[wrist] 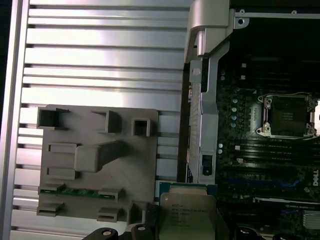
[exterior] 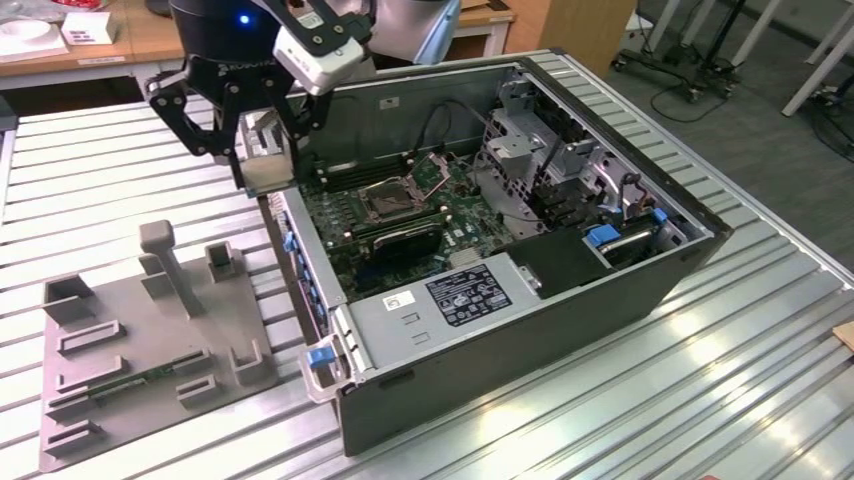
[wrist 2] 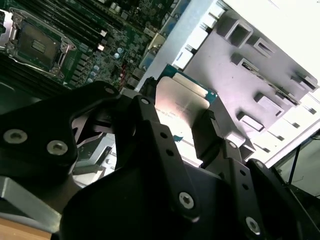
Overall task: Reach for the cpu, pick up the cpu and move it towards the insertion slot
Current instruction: 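Pick up the cpu and move it towards the insertion slot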
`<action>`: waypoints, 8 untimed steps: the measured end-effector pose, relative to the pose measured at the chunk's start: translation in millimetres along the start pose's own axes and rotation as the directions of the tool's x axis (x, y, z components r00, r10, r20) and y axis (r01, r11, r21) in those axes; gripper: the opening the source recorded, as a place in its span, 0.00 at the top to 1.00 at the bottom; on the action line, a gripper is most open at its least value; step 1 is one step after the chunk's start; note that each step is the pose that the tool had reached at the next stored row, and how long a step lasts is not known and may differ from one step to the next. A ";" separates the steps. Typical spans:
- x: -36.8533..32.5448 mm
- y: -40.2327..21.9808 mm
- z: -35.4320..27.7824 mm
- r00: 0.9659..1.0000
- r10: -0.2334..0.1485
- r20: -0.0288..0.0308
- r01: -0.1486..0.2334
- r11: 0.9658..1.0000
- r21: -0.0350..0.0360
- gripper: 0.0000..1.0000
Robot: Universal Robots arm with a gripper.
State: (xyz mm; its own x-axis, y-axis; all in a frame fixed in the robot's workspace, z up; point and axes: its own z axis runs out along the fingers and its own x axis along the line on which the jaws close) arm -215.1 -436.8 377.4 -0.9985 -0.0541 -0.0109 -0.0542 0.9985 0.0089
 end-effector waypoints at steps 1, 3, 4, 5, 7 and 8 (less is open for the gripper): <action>-1.4 -0.1 0.0 1.000 0.000 0.000 0.000 1.000 0.000 0.46; -3.8 -0.2 0.0 1.000 0.000 0.000 0.000 1.000 0.000 0.46; -4.9 -0.2 0.0 1.000 0.000 0.000 0.000 1.000 0.000 0.46; -6.0 -0.3 0.1 1.000 0.000 0.000 0.000 1.000 0.000 0.46; -8.3 -0.4 0.1 1.000 0.000 0.000 0.000 1.000 0.000 0.46; -9.6 -0.5 0.1 1.000 0.000 0.000 0.000 1.000 0.000 0.46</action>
State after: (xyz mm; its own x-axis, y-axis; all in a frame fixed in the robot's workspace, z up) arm -205.4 -436.8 377.4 -0.9985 -0.0541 -0.0109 -0.0542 0.9985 0.0090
